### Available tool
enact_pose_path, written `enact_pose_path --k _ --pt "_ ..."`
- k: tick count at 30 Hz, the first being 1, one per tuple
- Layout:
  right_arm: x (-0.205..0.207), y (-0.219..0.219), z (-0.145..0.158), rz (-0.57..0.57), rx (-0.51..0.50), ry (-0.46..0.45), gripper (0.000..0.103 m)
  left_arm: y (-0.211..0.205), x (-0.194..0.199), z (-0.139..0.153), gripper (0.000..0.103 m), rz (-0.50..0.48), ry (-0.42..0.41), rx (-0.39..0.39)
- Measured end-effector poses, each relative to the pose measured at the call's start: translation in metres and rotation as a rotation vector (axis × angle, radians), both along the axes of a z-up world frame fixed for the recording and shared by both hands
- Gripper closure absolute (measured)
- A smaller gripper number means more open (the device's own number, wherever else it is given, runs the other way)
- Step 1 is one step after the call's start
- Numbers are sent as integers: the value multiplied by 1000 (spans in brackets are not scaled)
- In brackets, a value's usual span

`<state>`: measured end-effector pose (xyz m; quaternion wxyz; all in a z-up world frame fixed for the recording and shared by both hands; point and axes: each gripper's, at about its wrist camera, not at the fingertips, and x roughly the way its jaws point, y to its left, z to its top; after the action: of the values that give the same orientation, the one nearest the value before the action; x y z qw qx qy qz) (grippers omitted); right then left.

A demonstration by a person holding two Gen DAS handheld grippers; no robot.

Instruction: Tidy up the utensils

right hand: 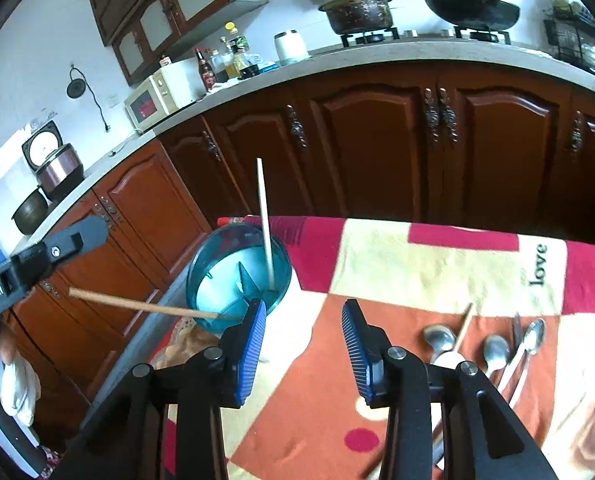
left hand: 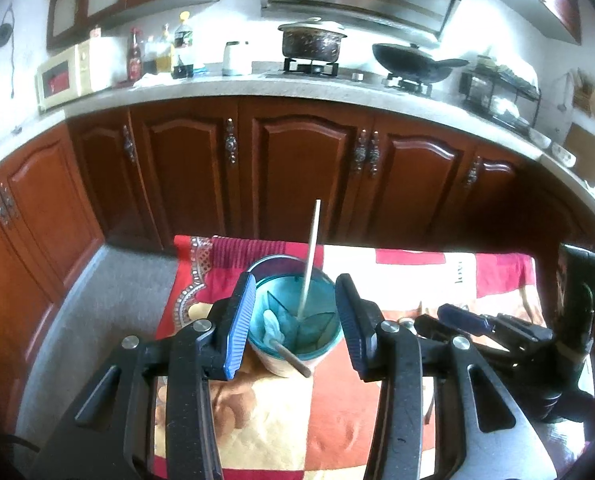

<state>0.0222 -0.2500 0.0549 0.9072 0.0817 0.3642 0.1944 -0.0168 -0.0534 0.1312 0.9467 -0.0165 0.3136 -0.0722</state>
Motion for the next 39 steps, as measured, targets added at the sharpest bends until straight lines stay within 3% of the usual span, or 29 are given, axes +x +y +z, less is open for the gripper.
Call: enact_pose_path --k 9,15,26,31,39 --pt "-27 -42 3 -66 -11 -10 63 -14 -13 15 59 -57 -9 -57" --pt "-38 -83 -17 -137 -69 32 62 -33 -15 9 58 -118 33 -95" --pt "-36 -149 -89 -251 -53 186 62 -99 -1 -55 58 -259 208 -144" --pt "-22 -174 -106 -293 -10 214 62 -131 13 -91 58 -331 272 -132" --pt "19 -220 -129 -360 107 237 64 -160 52 -139 58 -367 379 -138"
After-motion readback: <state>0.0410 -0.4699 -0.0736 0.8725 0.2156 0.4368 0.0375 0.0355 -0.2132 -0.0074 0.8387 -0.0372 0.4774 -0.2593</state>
